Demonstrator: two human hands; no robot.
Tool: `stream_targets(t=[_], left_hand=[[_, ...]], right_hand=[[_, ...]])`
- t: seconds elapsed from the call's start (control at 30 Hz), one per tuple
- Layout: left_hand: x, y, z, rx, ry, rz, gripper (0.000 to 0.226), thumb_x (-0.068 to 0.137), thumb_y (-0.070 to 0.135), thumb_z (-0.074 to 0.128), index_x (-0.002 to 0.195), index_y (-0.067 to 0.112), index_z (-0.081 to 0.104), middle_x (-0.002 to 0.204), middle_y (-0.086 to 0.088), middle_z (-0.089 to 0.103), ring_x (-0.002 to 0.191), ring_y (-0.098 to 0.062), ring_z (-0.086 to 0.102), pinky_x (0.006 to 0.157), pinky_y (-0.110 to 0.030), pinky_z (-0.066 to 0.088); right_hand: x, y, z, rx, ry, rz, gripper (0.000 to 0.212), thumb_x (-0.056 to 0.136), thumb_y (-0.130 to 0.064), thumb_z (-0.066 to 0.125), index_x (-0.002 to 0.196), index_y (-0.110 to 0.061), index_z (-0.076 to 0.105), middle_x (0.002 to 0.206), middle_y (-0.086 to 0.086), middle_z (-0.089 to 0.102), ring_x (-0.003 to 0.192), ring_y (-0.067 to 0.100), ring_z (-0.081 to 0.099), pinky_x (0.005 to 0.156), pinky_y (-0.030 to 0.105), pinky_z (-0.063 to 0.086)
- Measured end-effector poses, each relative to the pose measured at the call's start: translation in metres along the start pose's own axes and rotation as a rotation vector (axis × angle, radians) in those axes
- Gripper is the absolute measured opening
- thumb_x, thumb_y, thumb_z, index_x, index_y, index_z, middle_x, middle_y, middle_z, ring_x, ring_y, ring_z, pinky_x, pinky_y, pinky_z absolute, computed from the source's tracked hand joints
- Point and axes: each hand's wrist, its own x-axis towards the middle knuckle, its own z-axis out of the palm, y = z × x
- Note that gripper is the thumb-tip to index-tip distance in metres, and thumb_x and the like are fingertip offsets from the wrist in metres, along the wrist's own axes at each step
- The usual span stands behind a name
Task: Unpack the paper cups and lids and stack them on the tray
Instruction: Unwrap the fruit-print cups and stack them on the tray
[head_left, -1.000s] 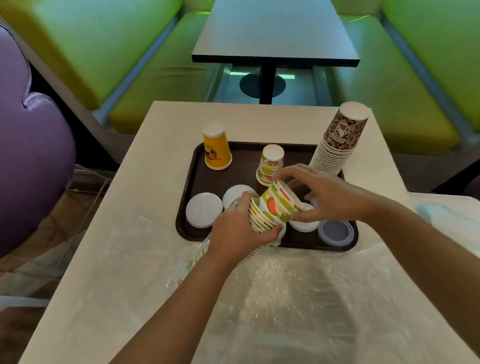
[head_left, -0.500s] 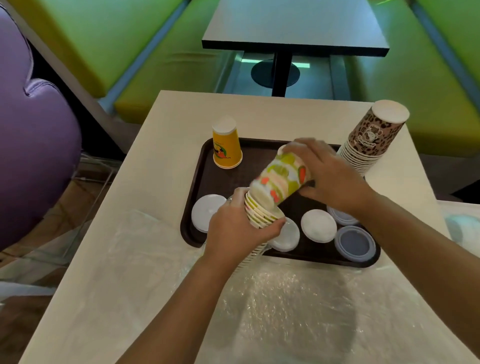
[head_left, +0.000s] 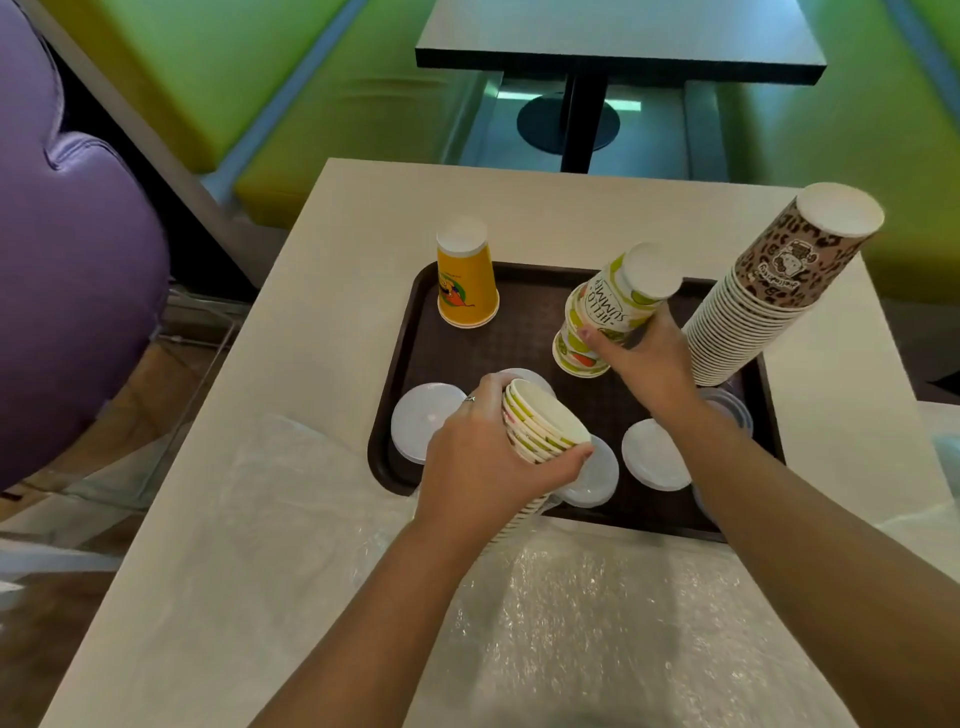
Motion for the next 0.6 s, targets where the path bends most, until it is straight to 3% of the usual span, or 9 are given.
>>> stream_targets(t=[0.1, 0.23, 0.4, 0.5, 0.6], left_hand=[[0.0, 0.0, 0.0, 0.006, 0.001, 0.007, 0.072, 0.061, 0.058, 0.078, 0.12, 0.03, 0.046, 0.1, 0.016, 0.057, 0.093, -0.002, 0.055, 0.072, -0.016, 0.049], [0.0, 0.0, 0.001, 0.018, -0.002, 0.01, 0.073, 0.061, 0.059, 0.078, 0.12, 0.03, 0.046, 0.099, 0.018, 0.054, 0.092, -0.002, 0.054, 0.074, -0.016, 0.05], [0.0, 0.0, 0.002, 0.02, -0.006, 0.009, 0.073, 0.061, 0.059, 0.077, 0.12, 0.031, 0.045, 0.096, 0.021, 0.05, 0.088, 0.001, 0.053, 0.071, -0.009, 0.046], [0.0, 0.001, 0.002, 0.024, -0.008, 0.006, 0.074, 0.061, 0.061, 0.076, 0.12, 0.031, 0.045, 0.095, 0.023, 0.048, 0.085, 0.008, 0.051, 0.068, -0.005, 0.043], [0.0, 0.001, 0.001, 0.02, -0.004, 0.001, 0.075, 0.061, 0.06, 0.077, 0.122, 0.03, 0.045, 0.097, 0.021, 0.05, 0.088, 0.001, 0.052, 0.067, -0.004, 0.043]], right_hand=[[0.004, 0.012, 0.004, -0.059, -0.011, 0.007, 0.071, 0.067, -0.032, 0.083, 0.127, -0.015, 0.049, 0.125, 0.002, 0.059, 0.116, 0.017, 0.056, 0.099, 0.038, 0.047], [0.002, 0.025, 0.008, -0.181, -0.034, 0.026, 0.063, 0.067, -0.023, 0.084, 0.12, -0.008, 0.054, 0.122, 0.009, 0.06, 0.114, 0.021, 0.056, 0.089, 0.024, 0.042], [-0.002, 0.028, 0.011, -0.223, -0.013, 0.059, 0.06, 0.068, -0.021, 0.084, 0.118, -0.007, 0.055, 0.123, 0.01, 0.061, 0.115, 0.022, 0.056, 0.087, 0.021, 0.039], [-0.004, 0.026, 0.012, -0.219, -0.033, 0.095, 0.074, 0.067, -0.021, 0.084, 0.13, -0.008, 0.046, 0.132, 0.009, 0.054, 0.123, 0.022, 0.051, 0.095, 0.025, 0.039], [-0.018, 0.018, 0.01, -0.136, 0.039, 0.12, 0.1, 0.068, -0.024, 0.084, 0.147, -0.012, 0.023, 0.148, 0.01, 0.035, 0.136, 0.021, 0.035, 0.111, 0.036, 0.032]])
